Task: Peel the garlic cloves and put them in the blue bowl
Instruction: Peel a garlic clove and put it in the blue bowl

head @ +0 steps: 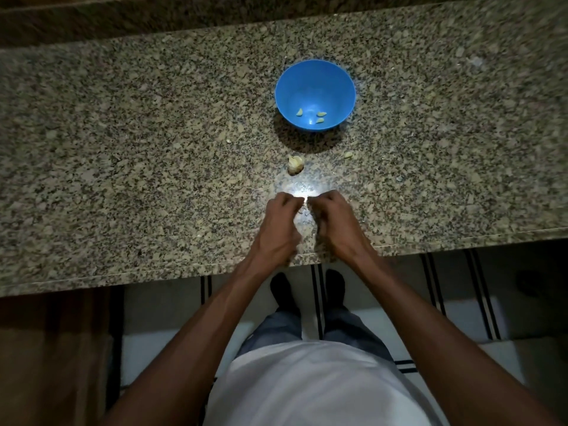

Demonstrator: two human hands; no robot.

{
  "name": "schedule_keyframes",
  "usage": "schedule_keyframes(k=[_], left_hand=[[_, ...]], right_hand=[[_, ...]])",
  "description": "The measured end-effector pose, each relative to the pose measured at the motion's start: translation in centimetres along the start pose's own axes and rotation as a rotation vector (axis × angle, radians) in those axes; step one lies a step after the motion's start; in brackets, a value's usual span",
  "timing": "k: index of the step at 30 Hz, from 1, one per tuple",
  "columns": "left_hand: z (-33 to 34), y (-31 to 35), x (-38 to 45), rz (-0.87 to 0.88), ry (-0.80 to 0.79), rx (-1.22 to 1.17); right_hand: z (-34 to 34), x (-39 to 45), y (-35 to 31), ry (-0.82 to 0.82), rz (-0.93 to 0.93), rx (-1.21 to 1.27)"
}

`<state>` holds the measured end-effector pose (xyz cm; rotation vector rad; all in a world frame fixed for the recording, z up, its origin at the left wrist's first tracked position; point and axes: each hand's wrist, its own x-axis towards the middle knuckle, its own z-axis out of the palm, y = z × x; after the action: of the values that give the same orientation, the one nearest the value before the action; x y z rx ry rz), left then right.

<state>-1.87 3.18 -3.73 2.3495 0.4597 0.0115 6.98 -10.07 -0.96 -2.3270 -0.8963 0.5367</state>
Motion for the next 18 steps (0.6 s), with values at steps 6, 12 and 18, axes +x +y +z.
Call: schedule_keyframes(k=[6, 12, 18], left_hand=[[-2.2, -2.3, -0.3, -0.131, 0.142, 0.111], [0.4, 0.1, -0.9, -0.055, 0.009, -0.003], [-1.3, -0.8, 0.1, -0.091, 0.014, -0.005]], right_hand=[[-2.5, -1.8, 3.1, 0.082, 0.178, -0.096], [2.4, -1.6, -0.8, 0.084, 0.142, 0.054], [-1.7, 0.9, 0.7, 0.026, 0.154, 0.038]])
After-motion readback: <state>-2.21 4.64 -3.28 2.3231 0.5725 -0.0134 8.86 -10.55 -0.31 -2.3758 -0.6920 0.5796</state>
